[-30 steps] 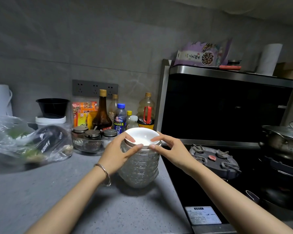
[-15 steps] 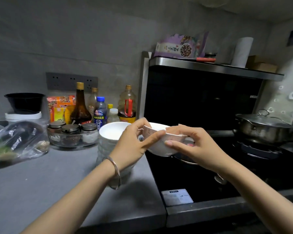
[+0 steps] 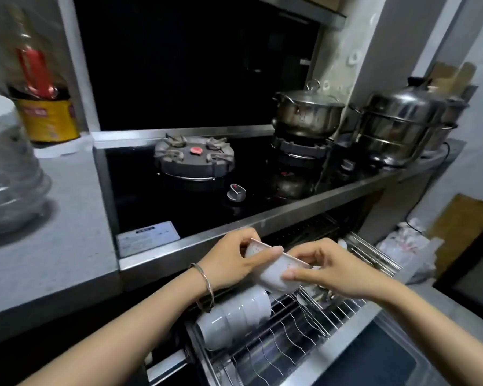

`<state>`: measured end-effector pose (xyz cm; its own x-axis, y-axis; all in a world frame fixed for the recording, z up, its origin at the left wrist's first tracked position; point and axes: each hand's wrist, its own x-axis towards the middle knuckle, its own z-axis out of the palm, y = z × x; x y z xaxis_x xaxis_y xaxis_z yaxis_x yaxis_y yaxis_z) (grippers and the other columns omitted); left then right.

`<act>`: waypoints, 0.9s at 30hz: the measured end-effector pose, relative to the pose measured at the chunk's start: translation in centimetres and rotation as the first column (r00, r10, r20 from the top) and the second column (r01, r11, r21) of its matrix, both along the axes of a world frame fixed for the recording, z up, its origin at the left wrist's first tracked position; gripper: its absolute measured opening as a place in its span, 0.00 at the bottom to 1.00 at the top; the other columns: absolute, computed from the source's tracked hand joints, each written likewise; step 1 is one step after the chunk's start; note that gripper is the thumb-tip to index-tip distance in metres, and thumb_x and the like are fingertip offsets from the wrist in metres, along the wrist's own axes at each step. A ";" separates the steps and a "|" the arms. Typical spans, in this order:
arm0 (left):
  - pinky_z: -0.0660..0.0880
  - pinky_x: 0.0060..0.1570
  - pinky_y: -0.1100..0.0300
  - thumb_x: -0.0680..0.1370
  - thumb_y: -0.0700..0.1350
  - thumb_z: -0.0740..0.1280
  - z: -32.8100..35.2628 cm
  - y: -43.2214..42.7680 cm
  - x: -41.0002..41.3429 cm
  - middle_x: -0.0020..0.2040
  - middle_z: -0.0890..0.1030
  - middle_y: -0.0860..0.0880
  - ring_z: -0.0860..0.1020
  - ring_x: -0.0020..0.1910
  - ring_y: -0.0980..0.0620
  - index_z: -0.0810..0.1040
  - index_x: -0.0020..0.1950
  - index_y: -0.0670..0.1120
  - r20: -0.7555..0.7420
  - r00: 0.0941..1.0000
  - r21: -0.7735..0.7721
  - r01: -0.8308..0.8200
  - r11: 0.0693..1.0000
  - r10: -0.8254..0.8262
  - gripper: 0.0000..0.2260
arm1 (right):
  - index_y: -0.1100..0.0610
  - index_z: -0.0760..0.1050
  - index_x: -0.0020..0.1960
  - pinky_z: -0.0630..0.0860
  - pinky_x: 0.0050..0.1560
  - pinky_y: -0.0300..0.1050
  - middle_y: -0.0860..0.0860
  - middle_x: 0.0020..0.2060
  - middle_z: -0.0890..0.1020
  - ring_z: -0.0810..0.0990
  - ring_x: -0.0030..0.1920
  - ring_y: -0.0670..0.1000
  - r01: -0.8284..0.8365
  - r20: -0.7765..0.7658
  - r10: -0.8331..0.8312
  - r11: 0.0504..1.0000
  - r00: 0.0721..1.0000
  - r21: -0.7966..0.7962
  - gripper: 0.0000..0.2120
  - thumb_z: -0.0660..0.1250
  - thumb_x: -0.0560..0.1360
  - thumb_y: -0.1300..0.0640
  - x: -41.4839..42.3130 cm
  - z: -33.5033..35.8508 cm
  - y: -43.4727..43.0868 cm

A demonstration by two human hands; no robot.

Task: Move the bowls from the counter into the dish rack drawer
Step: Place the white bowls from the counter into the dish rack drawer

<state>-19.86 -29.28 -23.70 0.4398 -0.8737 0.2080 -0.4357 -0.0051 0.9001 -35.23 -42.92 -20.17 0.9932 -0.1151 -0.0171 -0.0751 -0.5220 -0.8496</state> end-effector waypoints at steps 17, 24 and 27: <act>0.45 0.72 0.65 0.77 0.61 0.57 -20.9 -7.5 -0.2 0.78 0.53 0.50 0.52 0.76 0.54 0.52 0.76 0.47 0.493 0.822 0.478 0.019 0.878 -0.286 0.32 | 0.55 0.79 0.55 0.76 0.47 0.38 0.54 0.50 0.84 0.81 0.48 0.50 0.494 -0.314 -0.423 0.847 0.850 0.195 0.10 0.62 0.78 0.53 0.5 -16.4 -12.5; 0.45 0.73 0.60 0.78 0.62 0.53 -25.9 -9.7 2.3 0.78 0.44 0.51 0.45 0.76 0.53 0.45 0.77 0.49 0.551 0.742 0.587 -0.019 0.809 -0.382 0.33 | 0.53 0.80 0.50 0.77 0.45 0.41 0.57 0.52 0.82 0.80 0.49 0.52 0.529 -0.380 -0.437 0.829 0.815 0.181 0.08 0.62 0.78 0.54 3.2 -20.1 -14.8; 0.48 0.72 0.61 0.78 0.61 0.55 -26.5 -10.8 3.1 0.78 0.44 0.53 0.47 0.76 0.54 0.46 0.76 0.52 0.503 0.781 0.571 0.022 0.821 -0.371 0.32 | 0.50 0.79 0.47 0.78 0.51 0.49 0.57 0.52 0.82 0.81 0.49 0.53 0.520 -0.410 -0.426 0.841 0.807 0.150 0.06 0.62 0.77 0.54 4.1 -20.9 -15.6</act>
<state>-16.71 -40.08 -50.18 0.1942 -0.9705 -0.1426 -0.9023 -0.2338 0.3623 -31.09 -58.49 -41.06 0.7369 -0.5137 -0.4395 -0.5703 -0.1233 -0.8122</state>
